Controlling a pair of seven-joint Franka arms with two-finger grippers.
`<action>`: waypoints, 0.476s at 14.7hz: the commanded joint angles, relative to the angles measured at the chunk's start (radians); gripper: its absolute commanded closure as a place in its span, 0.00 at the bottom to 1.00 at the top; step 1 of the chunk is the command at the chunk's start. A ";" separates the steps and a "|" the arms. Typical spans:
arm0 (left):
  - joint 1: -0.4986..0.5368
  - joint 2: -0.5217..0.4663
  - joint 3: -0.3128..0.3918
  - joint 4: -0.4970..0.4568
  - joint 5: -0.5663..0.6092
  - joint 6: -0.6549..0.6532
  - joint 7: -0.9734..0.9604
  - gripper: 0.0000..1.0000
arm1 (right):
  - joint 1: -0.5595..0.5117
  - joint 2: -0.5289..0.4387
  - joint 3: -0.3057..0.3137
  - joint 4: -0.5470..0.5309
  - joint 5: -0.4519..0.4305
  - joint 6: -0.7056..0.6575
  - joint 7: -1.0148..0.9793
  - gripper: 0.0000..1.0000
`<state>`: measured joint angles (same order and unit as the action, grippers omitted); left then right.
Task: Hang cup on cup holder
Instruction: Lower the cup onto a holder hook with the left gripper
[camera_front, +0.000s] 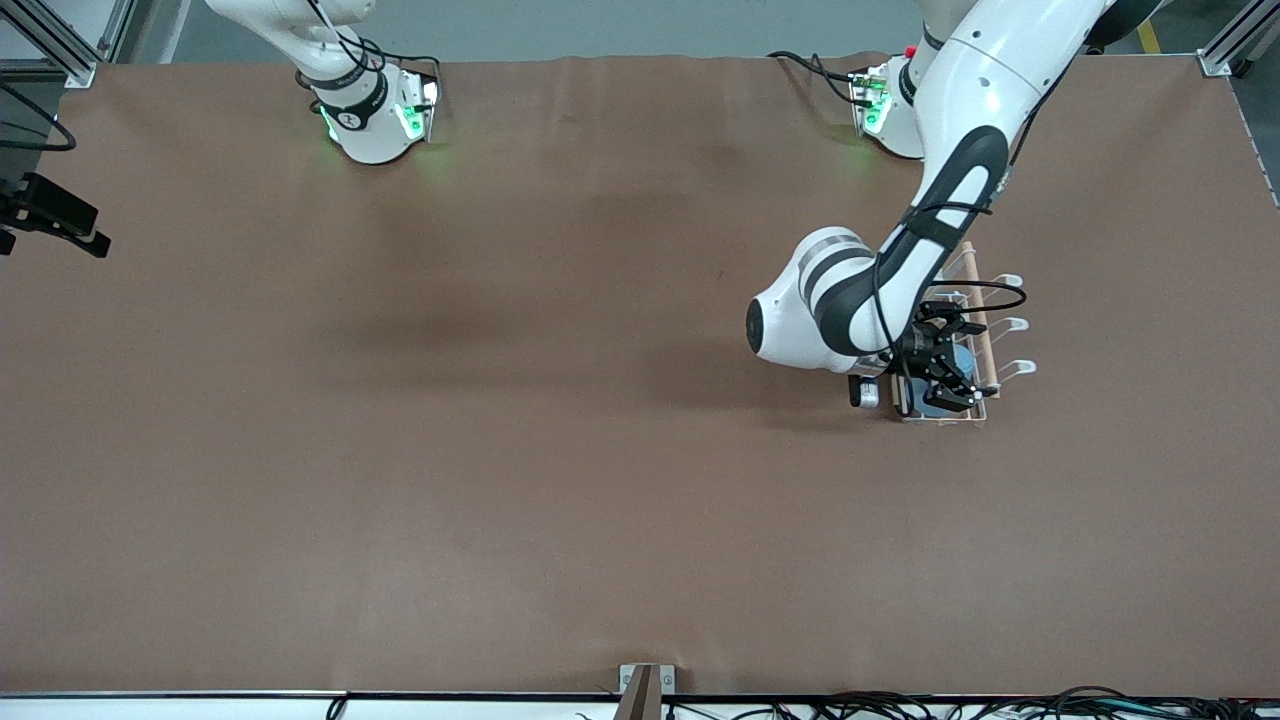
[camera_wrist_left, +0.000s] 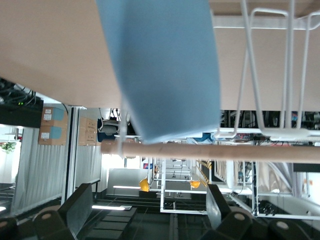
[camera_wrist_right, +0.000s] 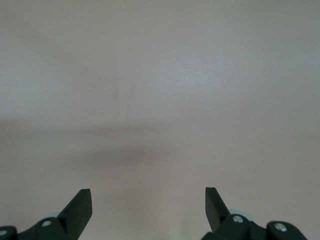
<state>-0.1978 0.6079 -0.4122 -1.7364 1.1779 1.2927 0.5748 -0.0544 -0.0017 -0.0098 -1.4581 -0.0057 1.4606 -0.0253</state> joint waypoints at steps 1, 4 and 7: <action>0.012 -0.046 -0.008 0.099 -0.068 -0.007 0.004 0.00 | 0.010 -0.032 -0.009 -0.038 0.010 0.015 0.013 0.00; 0.014 -0.066 -0.005 0.275 -0.229 -0.013 -0.044 0.00 | 0.010 -0.032 -0.010 -0.038 0.010 0.015 0.013 0.00; 0.041 -0.098 -0.005 0.395 -0.407 -0.013 -0.171 0.00 | 0.010 -0.031 -0.010 -0.038 0.010 0.017 0.013 0.00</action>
<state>-0.1817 0.5213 -0.4119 -1.4189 0.8600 1.2912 0.4814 -0.0543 -0.0017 -0.0100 -1.4593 -0.0057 1.4609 -0.0253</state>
